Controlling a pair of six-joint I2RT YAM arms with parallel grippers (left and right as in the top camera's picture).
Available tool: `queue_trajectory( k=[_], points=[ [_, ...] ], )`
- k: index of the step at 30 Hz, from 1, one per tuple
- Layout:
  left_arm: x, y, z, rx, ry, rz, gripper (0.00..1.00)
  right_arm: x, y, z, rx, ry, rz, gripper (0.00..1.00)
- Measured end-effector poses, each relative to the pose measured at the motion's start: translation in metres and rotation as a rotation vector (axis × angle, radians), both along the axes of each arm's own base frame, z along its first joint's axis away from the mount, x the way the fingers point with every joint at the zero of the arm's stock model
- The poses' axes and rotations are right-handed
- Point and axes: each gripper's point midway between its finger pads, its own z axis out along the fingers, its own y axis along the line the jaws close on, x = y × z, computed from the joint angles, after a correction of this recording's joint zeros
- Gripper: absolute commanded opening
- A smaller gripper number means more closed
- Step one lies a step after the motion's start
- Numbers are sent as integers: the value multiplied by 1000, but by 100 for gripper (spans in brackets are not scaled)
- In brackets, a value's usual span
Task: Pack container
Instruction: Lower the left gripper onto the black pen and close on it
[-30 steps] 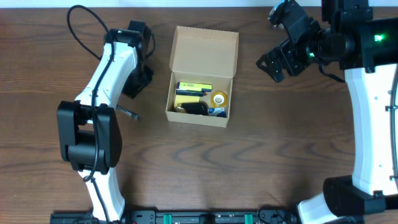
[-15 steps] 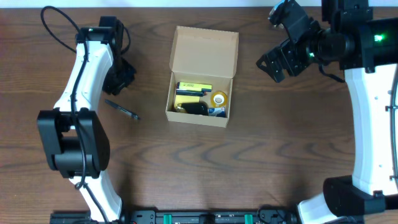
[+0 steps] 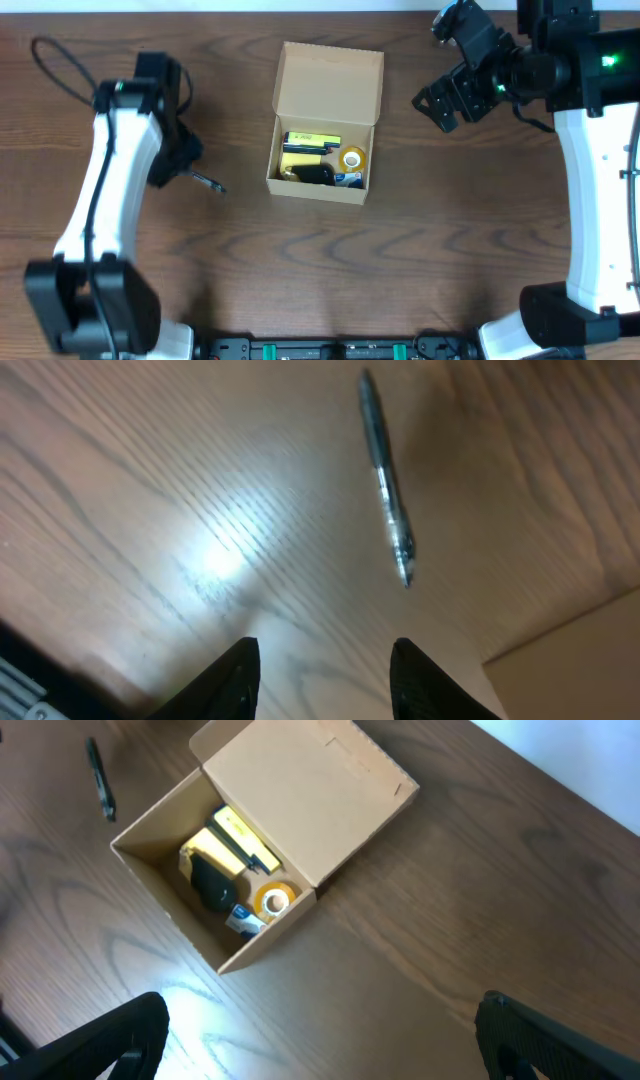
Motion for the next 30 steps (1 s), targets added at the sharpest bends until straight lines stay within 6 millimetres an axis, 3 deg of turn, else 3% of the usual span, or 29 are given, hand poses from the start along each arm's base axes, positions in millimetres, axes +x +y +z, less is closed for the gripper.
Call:
queue_trajectory(
  k=[6, 9, 19, 30],
  points=[
    [-15, 2, -29, -4, -20, 8, 45, 0, 0, 0, 0, 0, 0, 99],
    [-4, 5, -44, -7, -75, 24, 50, 0, 0, 0, -1, 0, 0, 99],
    [3, 5, -85, -50, -163, 196, 51, 0, 0, 0, -1, 0, -1, 99],
    [35, -3, -120, -122, -223, 311, 51, 0, 0, 0, -1, 0, -1, 99]
  ],
)
